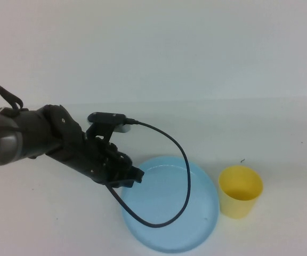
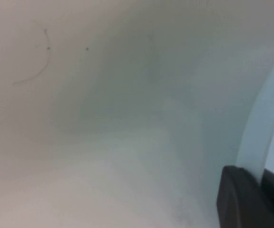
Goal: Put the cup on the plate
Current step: Place the plate on the center of the table, then pick up the cup from the table
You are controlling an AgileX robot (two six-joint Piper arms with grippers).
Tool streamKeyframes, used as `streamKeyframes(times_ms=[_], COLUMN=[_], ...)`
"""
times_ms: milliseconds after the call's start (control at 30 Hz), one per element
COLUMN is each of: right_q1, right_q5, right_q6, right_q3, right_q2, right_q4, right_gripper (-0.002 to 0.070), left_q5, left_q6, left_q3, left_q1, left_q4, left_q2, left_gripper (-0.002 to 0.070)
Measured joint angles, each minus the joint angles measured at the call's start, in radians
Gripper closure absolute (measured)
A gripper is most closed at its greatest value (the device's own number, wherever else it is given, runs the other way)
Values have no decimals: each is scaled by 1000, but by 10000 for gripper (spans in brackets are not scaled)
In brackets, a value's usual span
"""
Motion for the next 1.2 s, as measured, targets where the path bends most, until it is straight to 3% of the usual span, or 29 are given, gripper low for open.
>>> streamKeyframes(times_ms=[133,267,433,567,667,767,867,1000,1200], right_q1=[0,0,0,2,6,24,62,150,263], right_q5=[0,0,0,0,0,0,0,-32,-109], right_q6=[-16,-25,-95,-166,-190,-194,-196,-197,-197], right_q3=[0,0,0,0,0,0,0,0,-61], right_q2=[0,0,0,0,0,4,20,64,227], right_q4=[0,7,80,111,114,116,121,123,123], right_gripper=[664,607,423,303,276,267,266,265,260], left_q5=[-2,-4,-4,16,18,29,31,42,146], left_q6=[4,60,75,130,136,136,140,138,65], left_q3=[0,0,0,0,-2,-2,-2,-2,0], left_q1=[-3,-3,-3,-3,-3,4,20,27,27], left_q4=[5,13,8,-14,-29,-46,-5,121,305], left_q2=[0,0,11,17,17,6,-68,-246,-524], left_gripper=[668,668,650,521,393,349,403,592,668])
